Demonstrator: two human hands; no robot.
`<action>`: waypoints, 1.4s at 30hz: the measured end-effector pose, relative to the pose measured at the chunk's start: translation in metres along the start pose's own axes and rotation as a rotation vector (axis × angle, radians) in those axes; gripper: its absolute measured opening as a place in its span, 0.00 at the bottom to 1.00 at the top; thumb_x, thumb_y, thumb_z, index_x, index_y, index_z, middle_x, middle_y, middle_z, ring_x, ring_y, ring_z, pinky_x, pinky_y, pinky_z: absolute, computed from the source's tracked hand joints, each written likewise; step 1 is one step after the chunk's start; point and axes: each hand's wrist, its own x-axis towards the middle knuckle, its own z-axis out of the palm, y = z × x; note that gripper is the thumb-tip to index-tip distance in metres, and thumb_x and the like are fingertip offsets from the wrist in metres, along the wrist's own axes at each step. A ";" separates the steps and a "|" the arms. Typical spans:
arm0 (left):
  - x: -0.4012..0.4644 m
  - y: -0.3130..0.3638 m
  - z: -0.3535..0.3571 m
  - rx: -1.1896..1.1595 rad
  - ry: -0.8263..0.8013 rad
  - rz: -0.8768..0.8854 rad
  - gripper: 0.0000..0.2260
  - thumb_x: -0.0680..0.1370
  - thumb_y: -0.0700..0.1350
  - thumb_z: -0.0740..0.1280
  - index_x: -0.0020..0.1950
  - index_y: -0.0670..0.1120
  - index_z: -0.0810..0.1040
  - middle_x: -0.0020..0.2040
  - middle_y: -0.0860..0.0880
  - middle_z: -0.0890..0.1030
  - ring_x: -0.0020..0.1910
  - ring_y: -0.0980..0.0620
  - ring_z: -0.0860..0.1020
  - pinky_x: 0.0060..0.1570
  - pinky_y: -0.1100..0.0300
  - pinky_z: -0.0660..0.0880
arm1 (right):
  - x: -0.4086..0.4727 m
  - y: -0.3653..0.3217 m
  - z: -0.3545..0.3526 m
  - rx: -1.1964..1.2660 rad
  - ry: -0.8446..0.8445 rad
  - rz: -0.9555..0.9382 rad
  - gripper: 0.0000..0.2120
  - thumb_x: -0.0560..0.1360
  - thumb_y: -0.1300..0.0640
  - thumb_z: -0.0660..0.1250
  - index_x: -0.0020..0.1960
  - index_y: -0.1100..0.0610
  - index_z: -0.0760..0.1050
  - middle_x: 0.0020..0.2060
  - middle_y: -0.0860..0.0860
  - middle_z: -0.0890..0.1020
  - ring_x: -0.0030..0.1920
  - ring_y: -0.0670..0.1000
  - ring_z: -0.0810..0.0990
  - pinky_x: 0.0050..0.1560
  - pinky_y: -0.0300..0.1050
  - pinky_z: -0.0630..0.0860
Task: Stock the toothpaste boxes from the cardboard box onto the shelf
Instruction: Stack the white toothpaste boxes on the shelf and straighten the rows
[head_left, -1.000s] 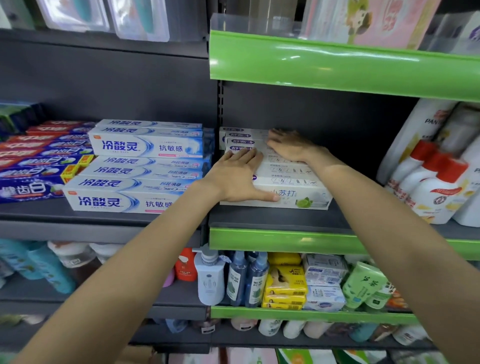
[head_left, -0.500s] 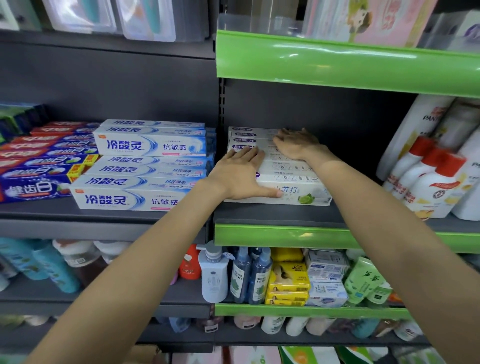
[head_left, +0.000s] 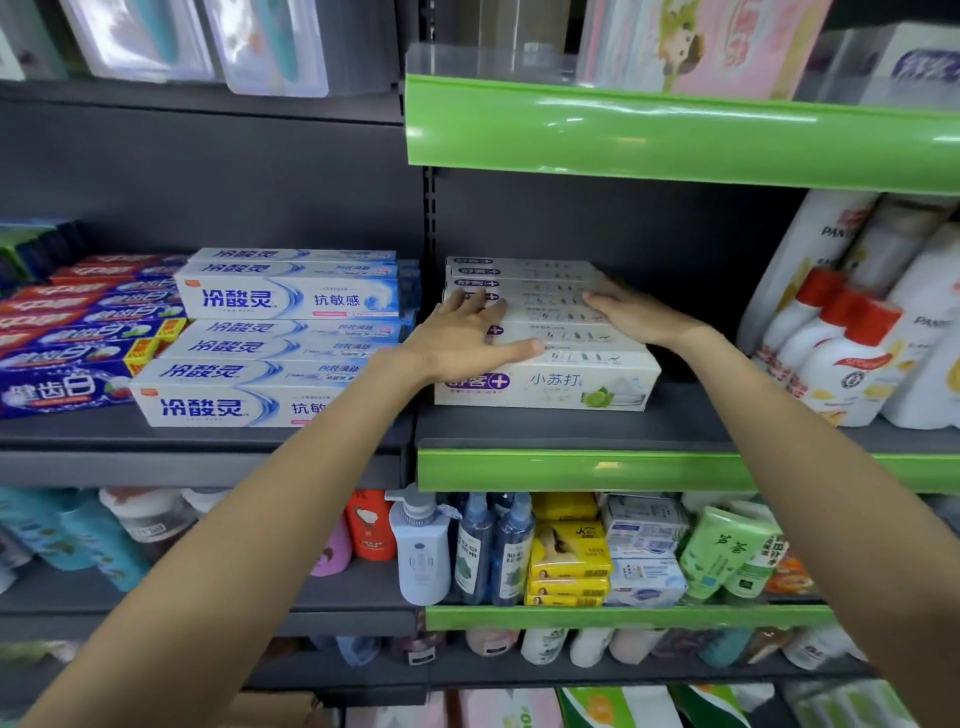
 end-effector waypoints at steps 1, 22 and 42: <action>0.002 0.000 0.002 0.021 0.003 -0.002 0.37 0.74 0.70 0.52 0.77 0.52 0.50 0.78 0.49 0.46 0.76 0.48 0.41 0.73 0.50 0.42 | -0.002 0.000 0.001 0.081 -0.015 -0.017 0.24 0.81 0.46 0.53 0.75 0.51 0.56 0.71 0.48 0.65 0.71 0.50 0.63 0.64 0.40 0.59; 0.044 -0.017 -0.006 -0.092 0.065 -0.213 0.39 0.77 0.67 0.52 0.77 0.43 0.46 0.77 0.41 0.44 0.77 0.45 0.44 0.73 0.52 0.46 | 0.009 -0.012 0.009 -0.125 -0.038 -0.020 0.31 0.80 0.43 0.51 0.77 0.53 0.44 0.77 0.50 0.40 0.76 0.50 0.40 0.74 0.48 0.42; 0.071 -0.024 -0.006 -0.083 0.023 -0.159 0.40 0.76 0.67 0.54 0.78 0.46 0.44 0.78 0.45 0.43 0.77 0.47 0.43 0.75 0.52 0.46 | 0.014 -0.013 0.011 -0.231 -0.021 -0.075 0.29 0.81 0.44 0.47 0.77 0.57 0.45 0.77 0.51 0.44 0.76 0.49 0.41 0.74 0.46 0.43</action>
